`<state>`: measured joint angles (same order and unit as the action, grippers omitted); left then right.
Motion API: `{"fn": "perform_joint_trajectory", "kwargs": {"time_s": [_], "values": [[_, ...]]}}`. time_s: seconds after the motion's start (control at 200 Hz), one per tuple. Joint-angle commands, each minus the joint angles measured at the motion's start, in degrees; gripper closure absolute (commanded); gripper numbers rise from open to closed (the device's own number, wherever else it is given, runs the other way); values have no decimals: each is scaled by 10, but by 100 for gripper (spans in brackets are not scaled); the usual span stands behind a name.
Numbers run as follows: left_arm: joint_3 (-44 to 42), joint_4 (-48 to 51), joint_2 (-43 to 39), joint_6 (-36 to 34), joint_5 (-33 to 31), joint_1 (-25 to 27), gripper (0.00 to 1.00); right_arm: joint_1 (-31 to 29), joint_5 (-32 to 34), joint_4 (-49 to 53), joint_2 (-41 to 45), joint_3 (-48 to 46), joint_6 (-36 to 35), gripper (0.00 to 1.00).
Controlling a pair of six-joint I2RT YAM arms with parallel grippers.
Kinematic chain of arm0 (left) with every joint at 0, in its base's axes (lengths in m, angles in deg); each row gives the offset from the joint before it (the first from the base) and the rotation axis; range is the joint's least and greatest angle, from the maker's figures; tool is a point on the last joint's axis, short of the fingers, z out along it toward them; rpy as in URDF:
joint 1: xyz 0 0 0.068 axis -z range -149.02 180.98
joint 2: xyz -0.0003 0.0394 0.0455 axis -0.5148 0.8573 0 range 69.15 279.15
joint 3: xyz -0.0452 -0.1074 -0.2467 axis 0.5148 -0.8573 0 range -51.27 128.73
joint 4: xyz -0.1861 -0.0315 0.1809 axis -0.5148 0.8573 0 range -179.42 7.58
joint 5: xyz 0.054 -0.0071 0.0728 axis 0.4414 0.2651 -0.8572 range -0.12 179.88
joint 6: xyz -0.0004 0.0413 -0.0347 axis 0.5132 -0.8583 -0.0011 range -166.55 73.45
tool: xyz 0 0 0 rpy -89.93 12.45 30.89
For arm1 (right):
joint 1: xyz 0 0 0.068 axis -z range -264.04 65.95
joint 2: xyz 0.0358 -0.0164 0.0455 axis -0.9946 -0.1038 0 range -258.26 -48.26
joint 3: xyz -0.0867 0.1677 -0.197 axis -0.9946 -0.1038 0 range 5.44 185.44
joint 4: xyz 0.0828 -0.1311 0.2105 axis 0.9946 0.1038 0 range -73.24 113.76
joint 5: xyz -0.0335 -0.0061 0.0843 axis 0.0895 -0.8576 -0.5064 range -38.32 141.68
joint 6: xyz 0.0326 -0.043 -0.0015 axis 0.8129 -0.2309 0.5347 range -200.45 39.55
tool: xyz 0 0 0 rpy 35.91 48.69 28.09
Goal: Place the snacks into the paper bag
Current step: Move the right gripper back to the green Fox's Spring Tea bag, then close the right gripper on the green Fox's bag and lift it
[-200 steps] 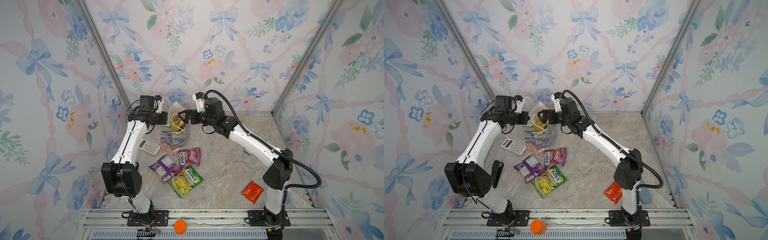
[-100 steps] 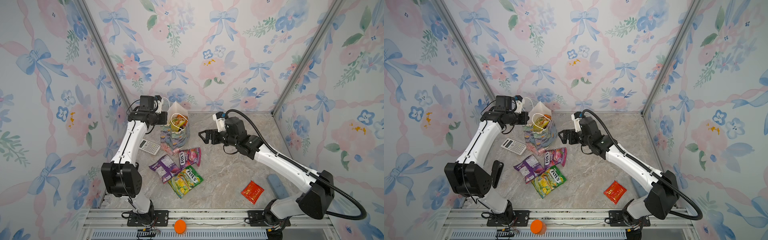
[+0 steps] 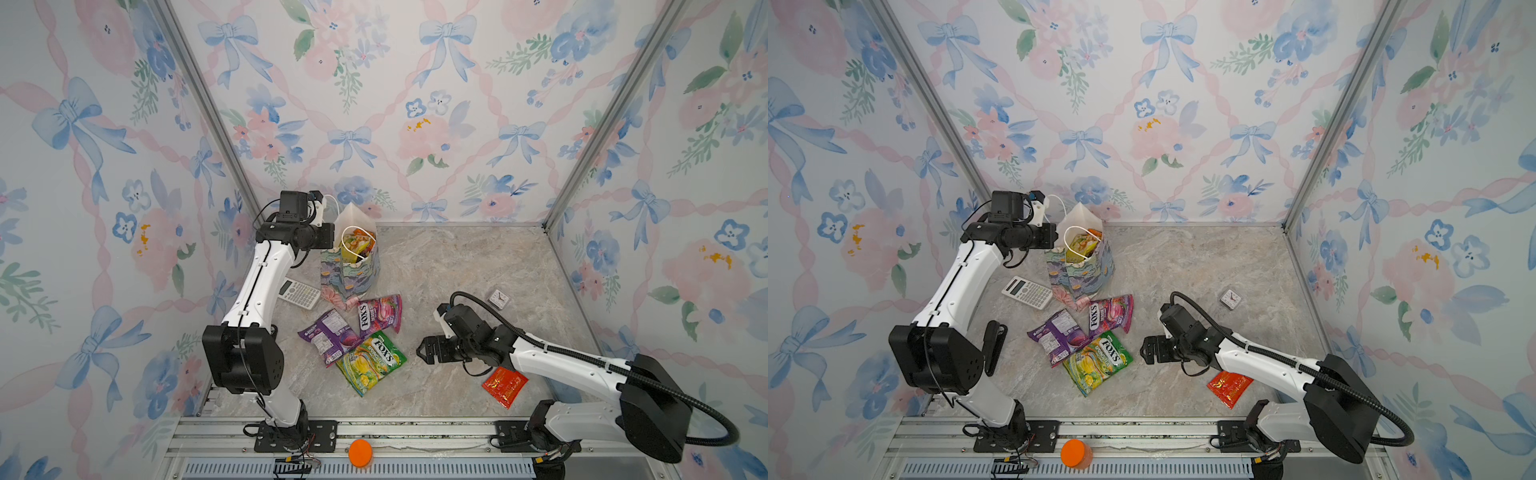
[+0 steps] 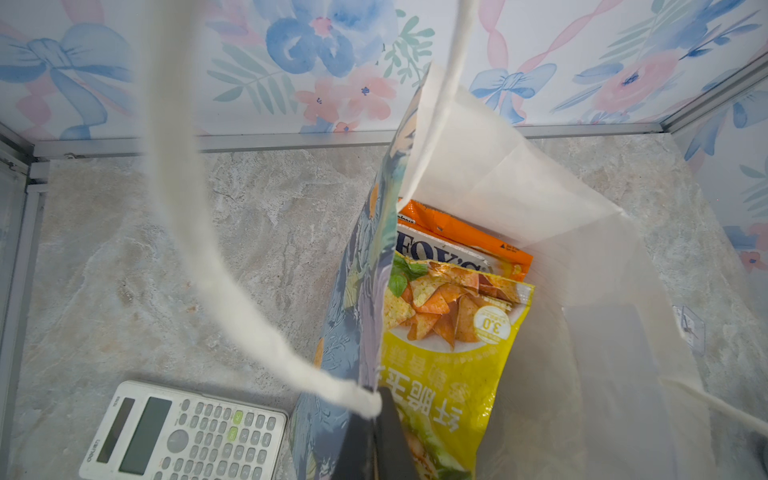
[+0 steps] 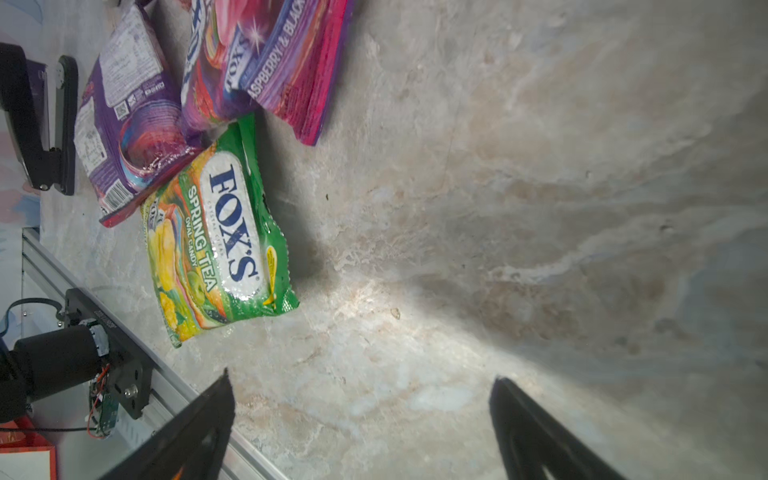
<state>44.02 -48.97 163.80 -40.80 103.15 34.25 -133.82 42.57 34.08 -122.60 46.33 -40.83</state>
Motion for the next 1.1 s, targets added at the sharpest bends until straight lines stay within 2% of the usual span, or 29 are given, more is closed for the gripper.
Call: {"fn": "perform_joint_trajectory", "kwargs": {"time_s": [0.0,0.155,0.44,1.095], "values": [[-9,10,-8,2,2,-4,100,-17,-20,-20,0,-1,19,4],[-9,10,-9,2,2,-4,100,-23,-46,-50,-31,0,21,12],[-9,10,-9,3,2,-3,100,-24,-98,-108,-113,28,25,35],[-9,10,-9,1,-1,-3,100,-23,-148,-156,-246,100,22,46]]}}
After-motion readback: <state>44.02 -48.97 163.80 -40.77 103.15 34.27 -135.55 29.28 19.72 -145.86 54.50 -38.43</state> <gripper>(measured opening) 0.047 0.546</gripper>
